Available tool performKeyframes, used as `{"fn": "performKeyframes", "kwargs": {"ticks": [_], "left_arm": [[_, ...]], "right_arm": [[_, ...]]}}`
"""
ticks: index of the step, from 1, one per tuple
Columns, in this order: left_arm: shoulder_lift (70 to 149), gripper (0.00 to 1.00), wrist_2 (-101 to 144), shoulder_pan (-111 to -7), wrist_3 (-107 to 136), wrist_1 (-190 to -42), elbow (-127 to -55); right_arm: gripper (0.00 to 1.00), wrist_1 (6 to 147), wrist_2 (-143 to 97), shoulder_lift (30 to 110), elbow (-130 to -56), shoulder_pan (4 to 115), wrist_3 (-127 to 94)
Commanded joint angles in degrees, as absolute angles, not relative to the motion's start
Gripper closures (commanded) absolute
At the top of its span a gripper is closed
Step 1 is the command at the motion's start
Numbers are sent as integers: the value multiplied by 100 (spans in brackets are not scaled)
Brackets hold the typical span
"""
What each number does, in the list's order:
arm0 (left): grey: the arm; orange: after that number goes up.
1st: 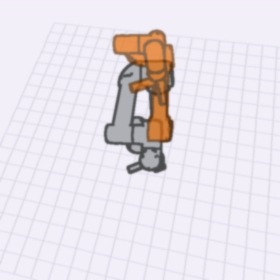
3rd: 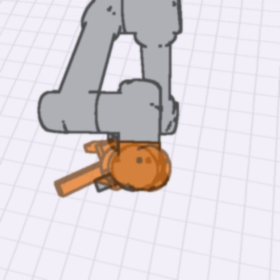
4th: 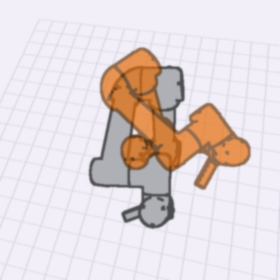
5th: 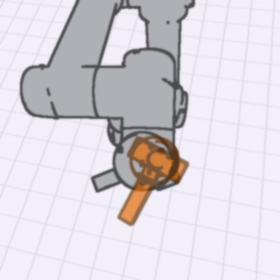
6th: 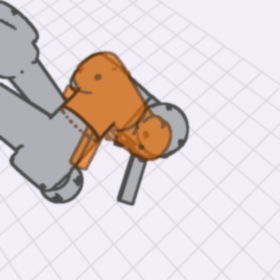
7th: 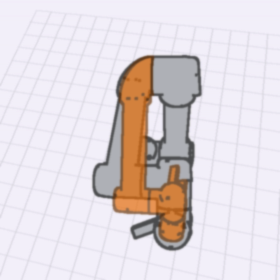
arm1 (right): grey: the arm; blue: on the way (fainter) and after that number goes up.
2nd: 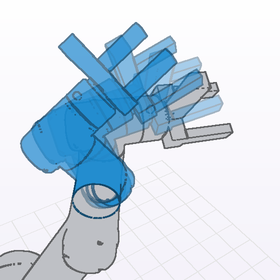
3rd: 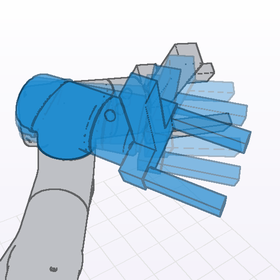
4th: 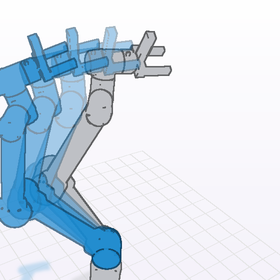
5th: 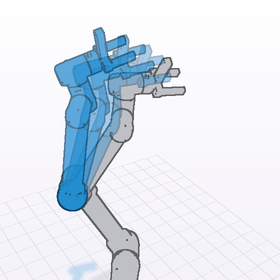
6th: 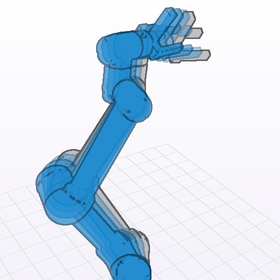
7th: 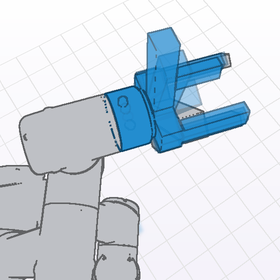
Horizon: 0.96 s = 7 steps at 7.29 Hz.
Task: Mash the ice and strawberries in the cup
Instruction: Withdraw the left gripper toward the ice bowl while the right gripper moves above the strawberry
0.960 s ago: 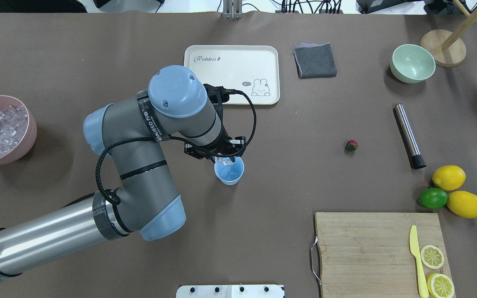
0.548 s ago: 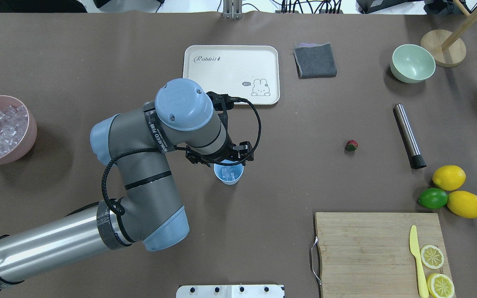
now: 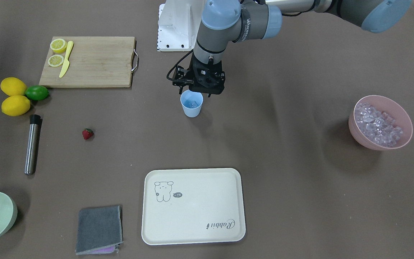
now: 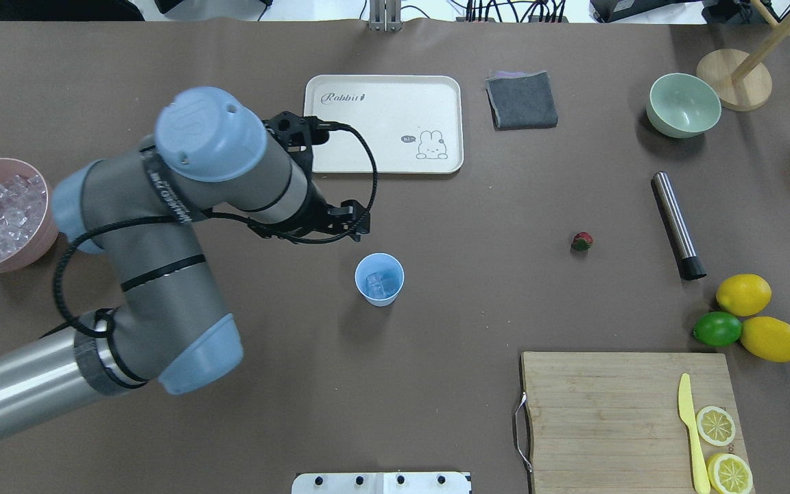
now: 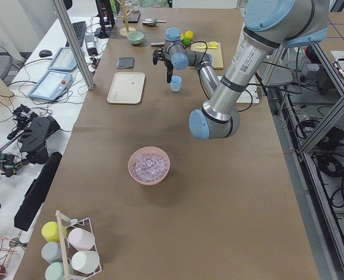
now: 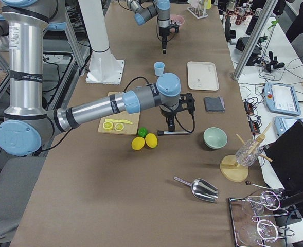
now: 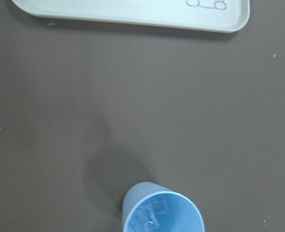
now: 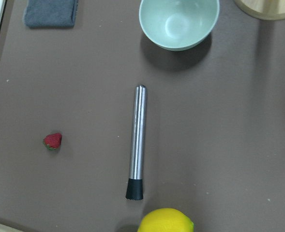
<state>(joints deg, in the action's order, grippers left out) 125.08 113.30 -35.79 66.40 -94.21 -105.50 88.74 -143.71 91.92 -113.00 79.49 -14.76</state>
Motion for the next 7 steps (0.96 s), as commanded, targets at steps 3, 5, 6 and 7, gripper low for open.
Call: {"fn": "performKeyframes", "kwargs": {"ticks": [3,5,6,7], "left_arm": [[10753,3,11724,-4587,5583,-9431,-11714],[10450,3,11725,-4781,5458,-9431,-11821],[10476,3,11716,-4781,5458,-9431,-11804],[10485,3,11716,-4781,5458,-9431,-11804]], "right_arm": [[0,8859,-12592,7790,-10891,5535,-3890],[3,8266,-12156,7594,-10348,4802,-4427],[6,7661,-12094,7594,-9979,4625,-4726],[6,7386,-12085,7594,-9775,4553,-4798]]}}
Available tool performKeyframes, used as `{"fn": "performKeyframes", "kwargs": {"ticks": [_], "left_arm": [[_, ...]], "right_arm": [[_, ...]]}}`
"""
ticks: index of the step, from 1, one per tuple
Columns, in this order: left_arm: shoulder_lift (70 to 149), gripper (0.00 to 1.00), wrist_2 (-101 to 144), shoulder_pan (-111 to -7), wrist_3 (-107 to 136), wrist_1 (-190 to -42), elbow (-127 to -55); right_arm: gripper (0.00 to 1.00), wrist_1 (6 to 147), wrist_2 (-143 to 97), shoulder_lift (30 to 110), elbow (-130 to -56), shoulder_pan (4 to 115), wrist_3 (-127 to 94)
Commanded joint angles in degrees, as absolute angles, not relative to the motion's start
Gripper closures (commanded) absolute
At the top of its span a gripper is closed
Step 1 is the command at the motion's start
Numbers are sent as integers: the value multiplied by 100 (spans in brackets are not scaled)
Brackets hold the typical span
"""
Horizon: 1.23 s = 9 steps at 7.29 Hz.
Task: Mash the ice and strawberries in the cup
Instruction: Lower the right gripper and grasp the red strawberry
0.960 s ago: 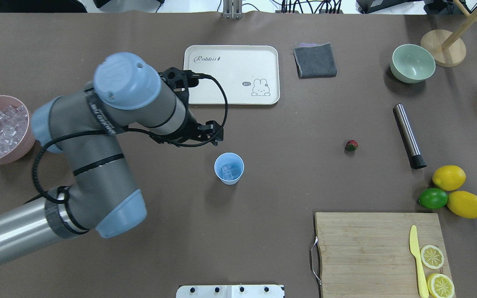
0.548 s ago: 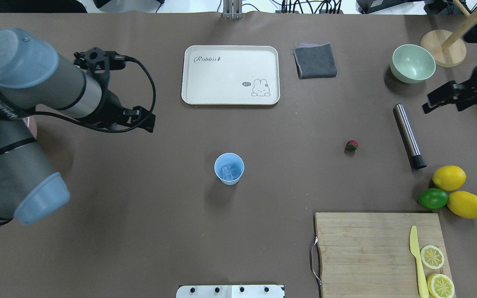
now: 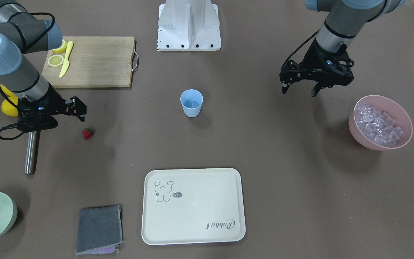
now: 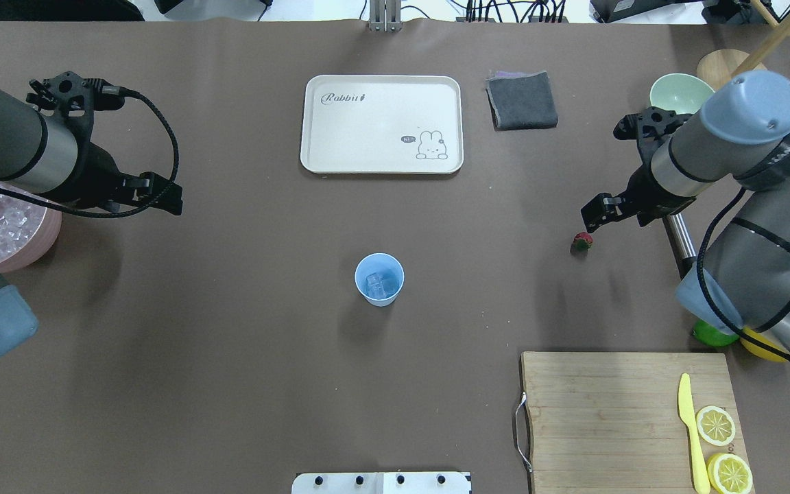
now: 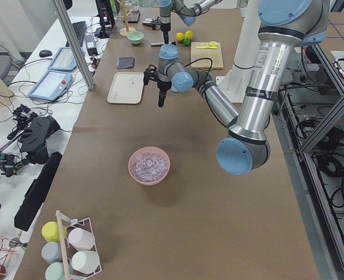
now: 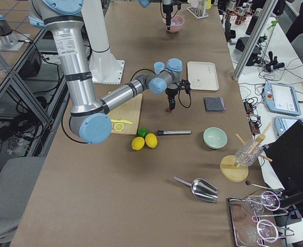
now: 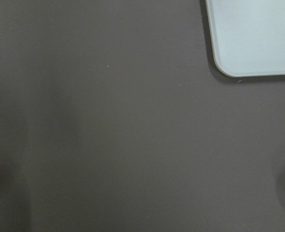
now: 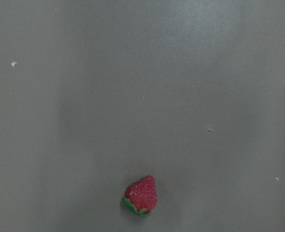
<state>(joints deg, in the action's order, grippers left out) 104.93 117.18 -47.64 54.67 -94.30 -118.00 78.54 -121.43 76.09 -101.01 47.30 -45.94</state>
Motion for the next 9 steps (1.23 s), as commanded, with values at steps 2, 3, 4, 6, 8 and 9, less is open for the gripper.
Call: {"fn": "performKeyframes", "kwargs": {"ticks": [2,3,4,6,8,9], "left_arm": [[10494,3,11716,-4772,5458,-9431,-11786],[10503,3,11716,-4772,5458,-9422,-11777],[10512,3,11716,-4772,5458,-9422,-11777],[10512,3,11707,-4772,5458,-9422,-11777],[10494,3,11698,-4772,5458,-9422,-11760],[10503,3,11698,-4772,5449,-9422,-11751]], "right_arm": [[9,7374,-12059,7480,-9581,4509,-4878],[10,7374,-12050,7288,-9354,4500,-4878],[15,7357,-12059,7286,-9291,4500,-4878],[42,7103,-12050,7286,-9115,4456,-4878],[100,7084,-12067,7286,-9123,4438,-4878],[100,7084,-12076,7277,-9158,4438,-4878]]}}
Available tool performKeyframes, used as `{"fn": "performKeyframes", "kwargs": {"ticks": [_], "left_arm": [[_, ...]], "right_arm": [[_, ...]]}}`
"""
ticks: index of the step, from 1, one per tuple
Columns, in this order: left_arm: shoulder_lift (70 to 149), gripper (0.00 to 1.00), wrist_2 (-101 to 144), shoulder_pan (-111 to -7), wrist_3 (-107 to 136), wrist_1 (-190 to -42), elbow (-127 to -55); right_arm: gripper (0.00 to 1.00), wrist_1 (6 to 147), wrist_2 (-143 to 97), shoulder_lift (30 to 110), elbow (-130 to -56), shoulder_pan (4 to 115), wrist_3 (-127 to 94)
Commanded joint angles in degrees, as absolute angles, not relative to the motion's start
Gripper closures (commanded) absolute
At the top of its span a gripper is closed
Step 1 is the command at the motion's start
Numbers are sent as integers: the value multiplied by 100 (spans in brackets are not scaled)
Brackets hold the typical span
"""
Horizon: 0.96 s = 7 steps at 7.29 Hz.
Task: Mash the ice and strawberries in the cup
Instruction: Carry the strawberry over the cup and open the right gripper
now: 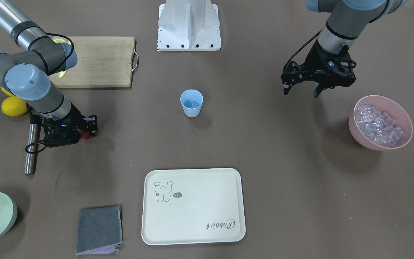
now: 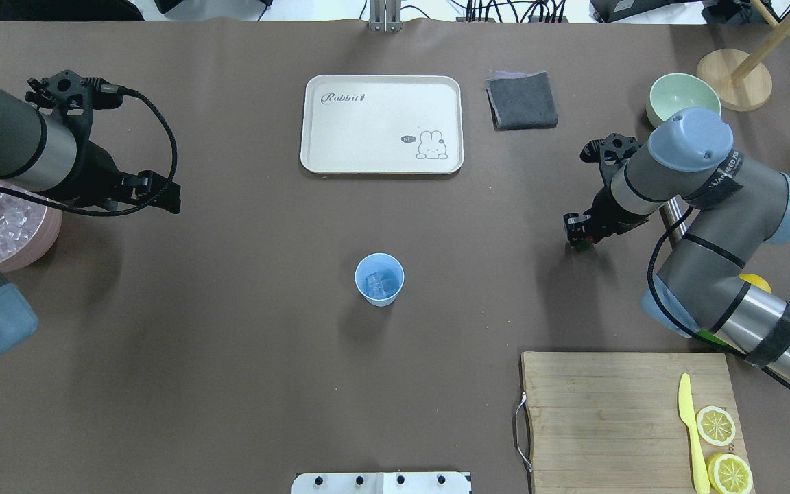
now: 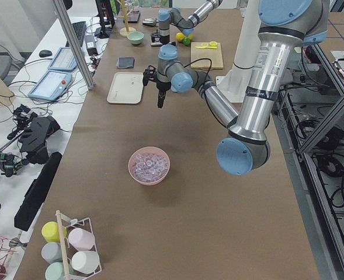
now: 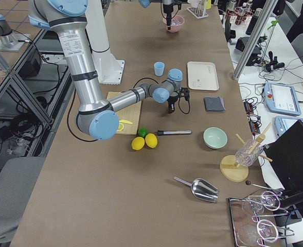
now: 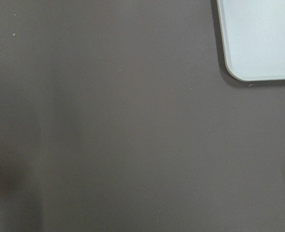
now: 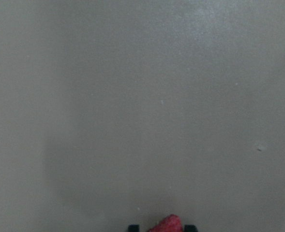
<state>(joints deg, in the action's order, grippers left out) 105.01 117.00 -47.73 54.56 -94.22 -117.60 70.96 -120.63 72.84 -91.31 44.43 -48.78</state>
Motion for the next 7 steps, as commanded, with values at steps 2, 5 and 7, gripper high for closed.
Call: {"fn": "performKeyframes", "kwargs": {"ticks": [2,5,7], "left_arm": [[10459,3,11716,-4877,5214,-9422,-11760],[9610,3,11951,-5806,3442,-9413,-11707],[9203,3,12600,-6833,2064,-9413,-11306]], "right_arm": [[100,7171,-12155,7146,-9681,4543,-4877],[100,7759,-12208,6314,-10221,4510,-5446],[100,8346,-11973,5410,-10161,4107,-5931]]}}
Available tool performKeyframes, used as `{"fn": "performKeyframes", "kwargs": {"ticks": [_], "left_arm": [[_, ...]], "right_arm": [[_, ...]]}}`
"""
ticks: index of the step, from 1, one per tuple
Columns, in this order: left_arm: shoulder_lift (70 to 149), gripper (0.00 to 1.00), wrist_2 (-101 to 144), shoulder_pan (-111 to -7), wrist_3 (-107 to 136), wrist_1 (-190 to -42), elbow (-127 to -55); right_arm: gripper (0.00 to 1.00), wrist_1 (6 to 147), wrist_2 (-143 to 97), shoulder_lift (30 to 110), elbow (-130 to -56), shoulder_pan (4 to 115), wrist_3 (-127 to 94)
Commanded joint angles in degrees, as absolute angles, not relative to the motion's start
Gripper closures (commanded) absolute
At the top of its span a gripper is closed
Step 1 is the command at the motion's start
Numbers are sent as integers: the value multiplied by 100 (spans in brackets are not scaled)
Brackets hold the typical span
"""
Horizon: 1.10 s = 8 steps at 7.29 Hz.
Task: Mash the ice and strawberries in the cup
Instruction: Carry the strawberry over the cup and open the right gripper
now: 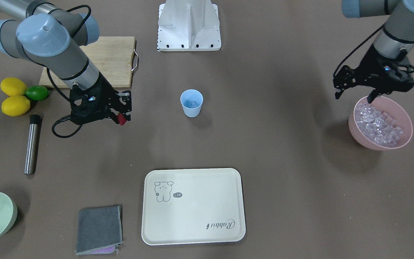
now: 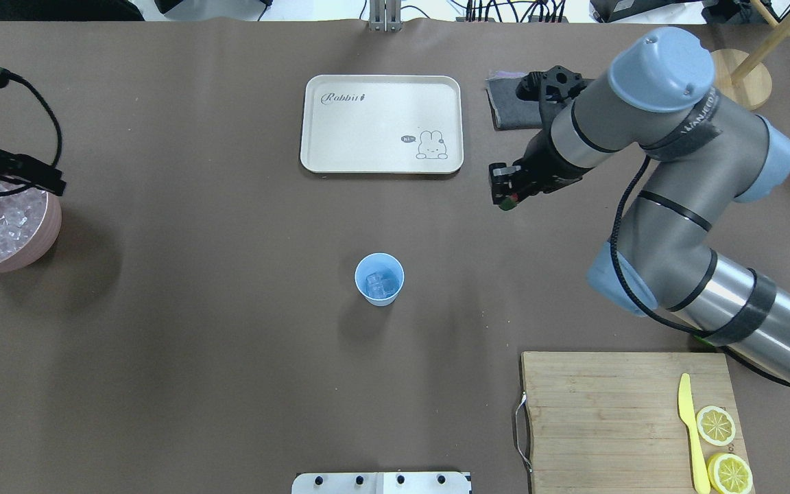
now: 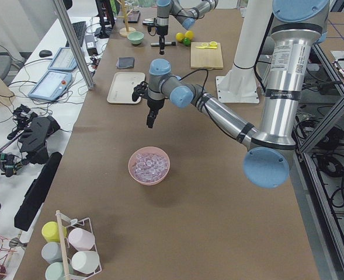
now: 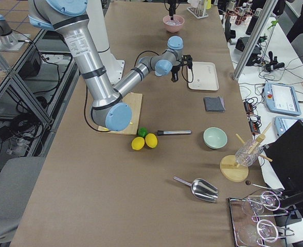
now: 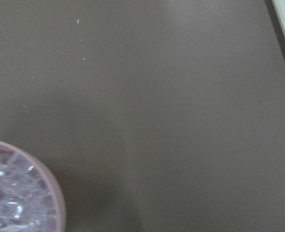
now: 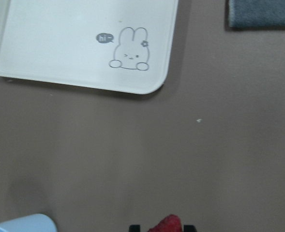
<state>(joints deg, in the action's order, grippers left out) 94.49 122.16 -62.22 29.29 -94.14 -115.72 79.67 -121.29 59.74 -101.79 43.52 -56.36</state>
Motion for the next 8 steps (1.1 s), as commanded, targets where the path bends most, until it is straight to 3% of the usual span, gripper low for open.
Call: {"fn": "performKeyframes", "kwargs": {"ticks": [1,4,8], "left_arm": [[9159,3,12717,-7108,1578,-9413,-11059],[9114,3,12735,-7277,1529,-9369,-10925],[8930,3,12814,-7426,1521,-9404,-10978]], "right_arm": [[100,8637,-11649,5075,-10151,3783,-6150],[100,8657,-10777,4764,-9977,2771,-6680],[100,8605,-10529,4632,-9537,2549,-6820]]}}
